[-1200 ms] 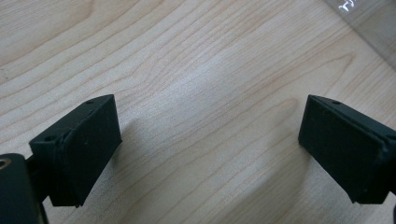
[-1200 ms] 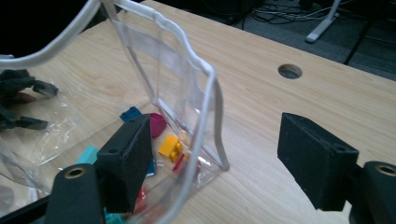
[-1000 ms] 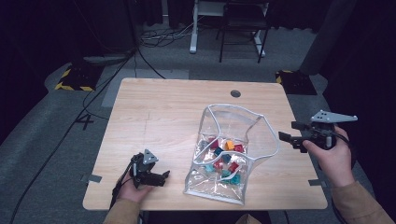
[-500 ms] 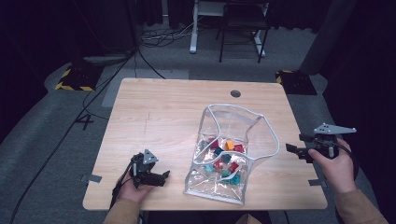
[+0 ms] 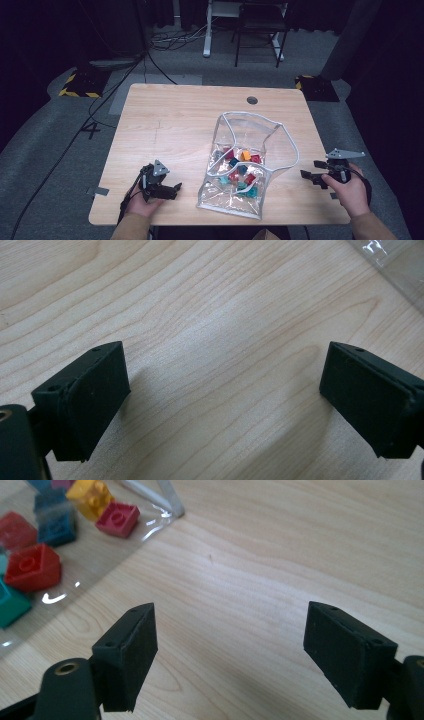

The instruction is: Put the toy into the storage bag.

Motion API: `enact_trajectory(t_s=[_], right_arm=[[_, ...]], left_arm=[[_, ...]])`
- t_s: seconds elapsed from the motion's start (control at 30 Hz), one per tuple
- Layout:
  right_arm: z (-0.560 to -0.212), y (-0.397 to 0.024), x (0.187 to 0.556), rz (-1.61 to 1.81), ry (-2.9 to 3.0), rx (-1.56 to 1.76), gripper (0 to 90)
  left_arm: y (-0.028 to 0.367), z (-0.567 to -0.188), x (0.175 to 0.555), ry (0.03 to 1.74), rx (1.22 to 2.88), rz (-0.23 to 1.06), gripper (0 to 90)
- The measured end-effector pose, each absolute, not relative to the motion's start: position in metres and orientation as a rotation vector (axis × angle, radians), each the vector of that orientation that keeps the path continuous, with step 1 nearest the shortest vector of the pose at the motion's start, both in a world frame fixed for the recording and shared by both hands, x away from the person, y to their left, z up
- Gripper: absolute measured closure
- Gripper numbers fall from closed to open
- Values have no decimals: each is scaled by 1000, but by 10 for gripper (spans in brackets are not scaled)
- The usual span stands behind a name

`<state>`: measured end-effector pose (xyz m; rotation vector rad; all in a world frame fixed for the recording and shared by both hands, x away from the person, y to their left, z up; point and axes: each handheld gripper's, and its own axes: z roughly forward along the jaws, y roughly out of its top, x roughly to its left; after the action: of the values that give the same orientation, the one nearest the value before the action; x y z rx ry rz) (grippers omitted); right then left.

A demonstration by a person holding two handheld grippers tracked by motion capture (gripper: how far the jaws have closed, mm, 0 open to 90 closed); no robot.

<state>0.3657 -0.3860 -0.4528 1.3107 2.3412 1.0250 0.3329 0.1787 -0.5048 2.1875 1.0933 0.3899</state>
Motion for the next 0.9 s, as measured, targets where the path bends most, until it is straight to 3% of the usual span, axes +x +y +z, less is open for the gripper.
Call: enact_trajectory(t_s=[0.53, 0.9], right_arm=[[-494, -374, 349, 980, 2325, 1197, 208], [-504, -370, 349, 1004, 2296, 1177, 128]], left_arm=[[179, -505, 333, 1095, 2186, 393, 58], [179, -505, 332, 1097, 2186, 390, 58]])
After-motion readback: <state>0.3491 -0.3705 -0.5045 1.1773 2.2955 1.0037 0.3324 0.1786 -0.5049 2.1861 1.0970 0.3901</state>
